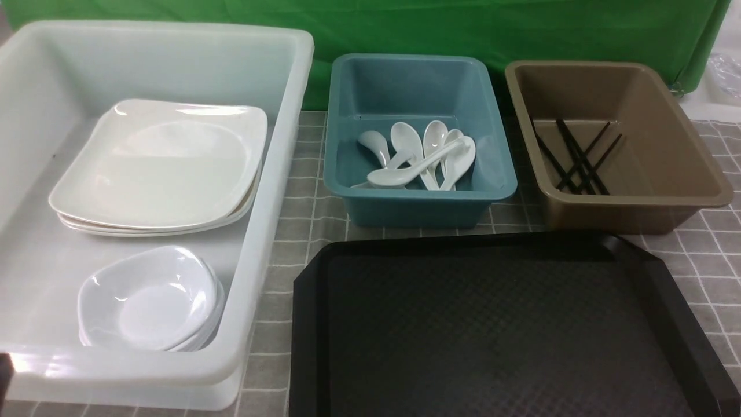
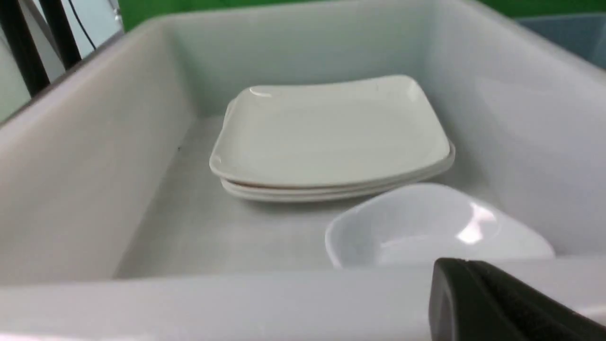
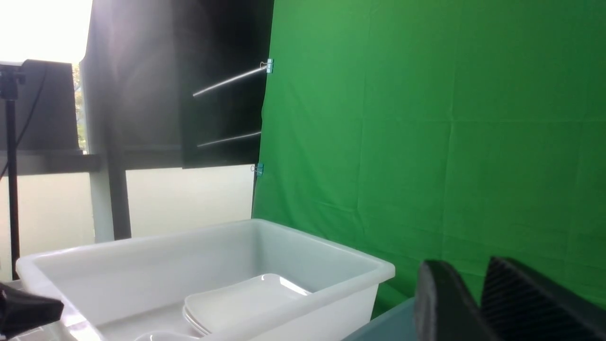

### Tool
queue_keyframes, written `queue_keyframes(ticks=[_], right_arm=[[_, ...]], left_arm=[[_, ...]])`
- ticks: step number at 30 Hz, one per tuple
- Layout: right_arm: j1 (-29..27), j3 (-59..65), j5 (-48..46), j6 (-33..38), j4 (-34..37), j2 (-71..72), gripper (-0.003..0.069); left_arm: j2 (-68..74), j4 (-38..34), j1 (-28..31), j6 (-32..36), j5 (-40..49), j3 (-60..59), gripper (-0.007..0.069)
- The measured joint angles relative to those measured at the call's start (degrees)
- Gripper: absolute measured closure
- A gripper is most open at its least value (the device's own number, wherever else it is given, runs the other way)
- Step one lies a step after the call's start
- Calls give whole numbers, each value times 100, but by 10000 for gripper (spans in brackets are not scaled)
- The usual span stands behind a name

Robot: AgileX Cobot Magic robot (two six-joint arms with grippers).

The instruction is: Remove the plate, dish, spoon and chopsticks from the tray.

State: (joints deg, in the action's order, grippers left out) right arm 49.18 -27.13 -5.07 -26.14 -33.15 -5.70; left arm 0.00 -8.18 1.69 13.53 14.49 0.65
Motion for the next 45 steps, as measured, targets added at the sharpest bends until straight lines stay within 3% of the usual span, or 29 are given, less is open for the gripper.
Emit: queue_keyframes(ticks=[13,45], right_arm=[[0,0,0,0,2,0,455],[0,0,0,0,7,0,422]], left_arm=[[-15,480,0,-20,-239,-88,622],[-15,131,0,-20,-258,-96,622]])
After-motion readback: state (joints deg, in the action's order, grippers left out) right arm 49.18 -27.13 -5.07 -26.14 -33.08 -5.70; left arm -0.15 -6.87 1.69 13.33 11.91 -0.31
